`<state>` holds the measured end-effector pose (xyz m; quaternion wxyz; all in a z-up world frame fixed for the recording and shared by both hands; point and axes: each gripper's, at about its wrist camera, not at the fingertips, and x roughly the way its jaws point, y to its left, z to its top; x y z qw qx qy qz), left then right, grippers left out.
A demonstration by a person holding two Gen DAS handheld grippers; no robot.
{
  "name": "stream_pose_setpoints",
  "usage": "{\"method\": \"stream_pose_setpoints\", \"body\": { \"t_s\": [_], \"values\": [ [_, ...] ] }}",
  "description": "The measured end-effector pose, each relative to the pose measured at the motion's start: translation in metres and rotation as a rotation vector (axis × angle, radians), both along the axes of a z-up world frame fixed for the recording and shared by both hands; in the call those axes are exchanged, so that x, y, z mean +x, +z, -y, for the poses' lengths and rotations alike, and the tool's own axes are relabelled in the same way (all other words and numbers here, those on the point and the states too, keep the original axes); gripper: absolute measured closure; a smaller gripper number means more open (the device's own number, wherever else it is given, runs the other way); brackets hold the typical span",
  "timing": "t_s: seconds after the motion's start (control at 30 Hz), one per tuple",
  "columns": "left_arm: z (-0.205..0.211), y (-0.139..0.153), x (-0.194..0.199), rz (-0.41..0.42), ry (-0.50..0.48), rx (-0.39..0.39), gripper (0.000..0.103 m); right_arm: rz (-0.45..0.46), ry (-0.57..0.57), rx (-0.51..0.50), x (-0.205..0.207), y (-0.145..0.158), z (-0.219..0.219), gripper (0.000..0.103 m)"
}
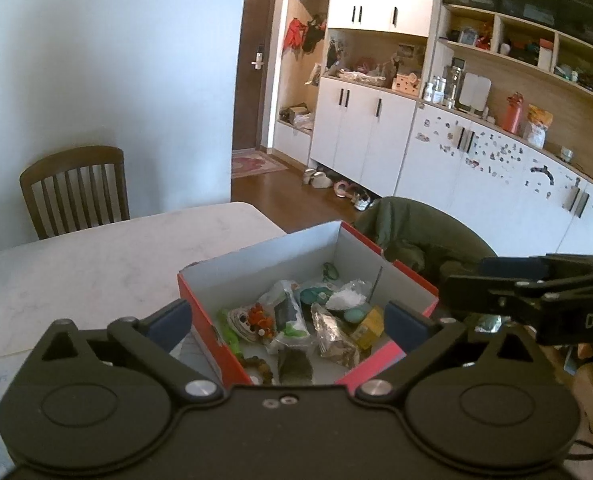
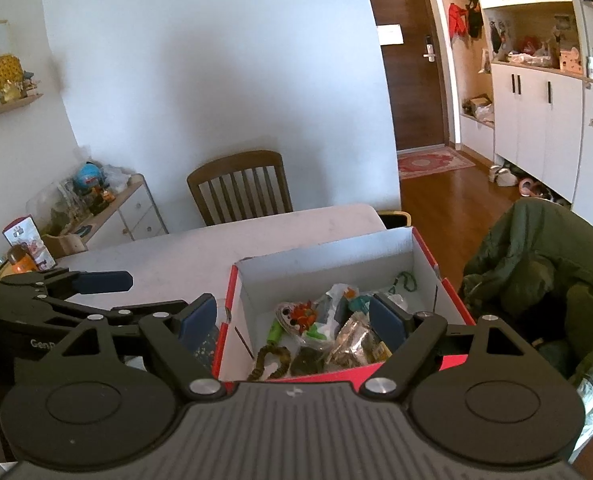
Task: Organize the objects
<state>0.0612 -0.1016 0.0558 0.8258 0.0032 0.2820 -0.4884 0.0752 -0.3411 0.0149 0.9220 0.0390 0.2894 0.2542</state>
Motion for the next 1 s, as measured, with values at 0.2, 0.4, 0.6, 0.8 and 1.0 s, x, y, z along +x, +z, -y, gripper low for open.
{"method": "stream_pose_setpoints", "body": {
  "t_s": [0.2,0.4,0.6,0.8,1.0],
  "values": [
    [-0.002,-0.006,-0.004,-0.007,-0.032,0.015,0.001,0.006,-0.021,0.002,-0.011,-0.001,0.000,0.018],
    [-0.007,-0.009,-0.008,-0.007,-0.053,0.006,0.001,-0.001,-0.034,-0.008,-0.019,-0.005,-0.002,0.018],
    [-0.012,-0.011,-0.007,-0.018,-0.054,-0.002,0.001,-0.014,-0.050,-0.001,-0.027,-0.007,-0.003,0.018],
    [-0.016,-0.012,-0.005,-0.018,-0.049,-0.007,0.001,-0.023,-0.061,-0.004,-0.033,-0.008,-0.004,0.018],
    [-0.021,-0.010,-0.004,-0.007,-0.050,-0.006,0.001,-0.025,-0.070,0.000,-0.034,-0.007,-0.006,0.018]
  ]
}}
